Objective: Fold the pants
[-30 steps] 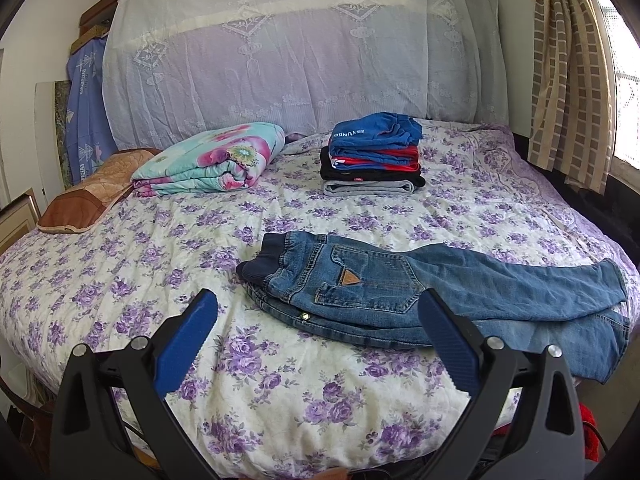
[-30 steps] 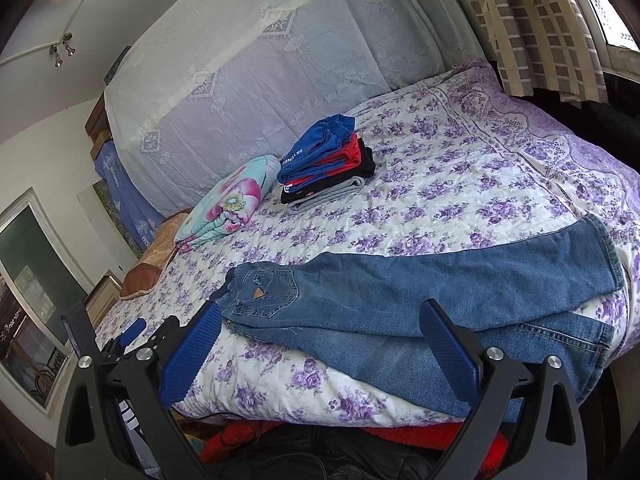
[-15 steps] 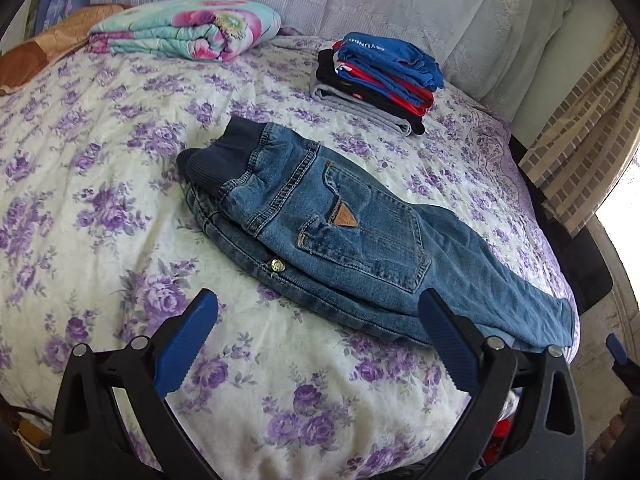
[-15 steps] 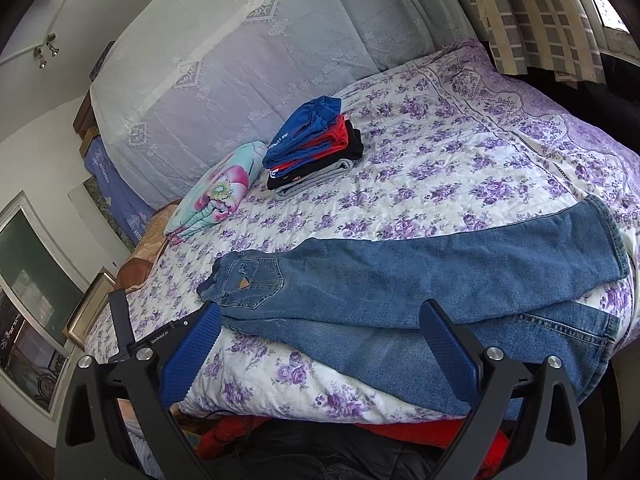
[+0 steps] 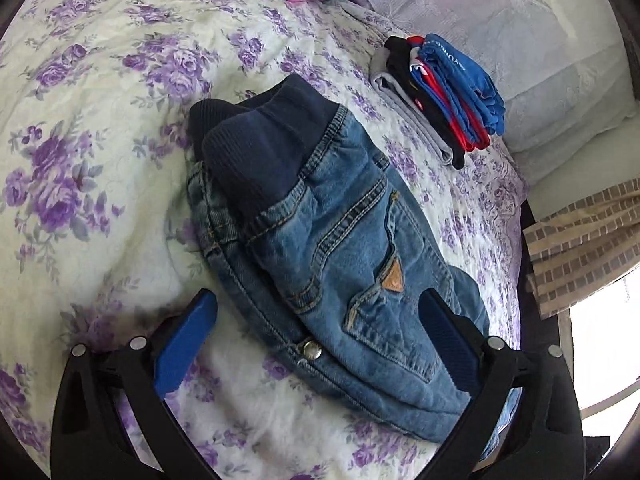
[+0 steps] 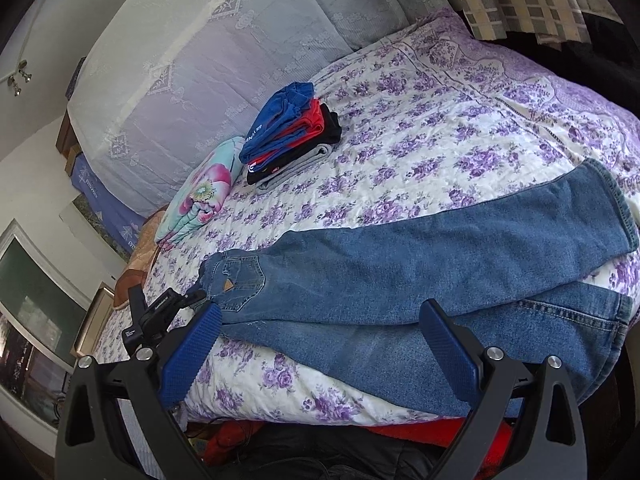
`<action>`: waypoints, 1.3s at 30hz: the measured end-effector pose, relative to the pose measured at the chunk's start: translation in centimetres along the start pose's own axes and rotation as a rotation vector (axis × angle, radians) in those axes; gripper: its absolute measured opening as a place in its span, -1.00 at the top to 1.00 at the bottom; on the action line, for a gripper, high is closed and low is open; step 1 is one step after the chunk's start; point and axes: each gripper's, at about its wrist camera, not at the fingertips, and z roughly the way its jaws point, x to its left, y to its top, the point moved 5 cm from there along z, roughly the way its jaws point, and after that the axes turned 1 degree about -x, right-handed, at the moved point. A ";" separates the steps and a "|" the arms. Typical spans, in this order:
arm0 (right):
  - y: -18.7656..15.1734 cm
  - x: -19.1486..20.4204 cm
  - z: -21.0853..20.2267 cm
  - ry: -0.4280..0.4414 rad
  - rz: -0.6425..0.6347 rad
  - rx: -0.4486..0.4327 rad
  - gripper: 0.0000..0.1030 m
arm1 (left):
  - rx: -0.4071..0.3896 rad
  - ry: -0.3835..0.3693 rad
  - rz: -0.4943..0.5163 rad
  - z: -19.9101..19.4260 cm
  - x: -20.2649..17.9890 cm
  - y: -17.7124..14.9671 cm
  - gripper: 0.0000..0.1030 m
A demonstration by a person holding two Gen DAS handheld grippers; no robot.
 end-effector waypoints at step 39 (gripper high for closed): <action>-5.1 -2.9 6.6 0.135 0.271 0.189 -0.93 | -0.176 0.259 0.338 1.1 -3.4 -1.1 -0.44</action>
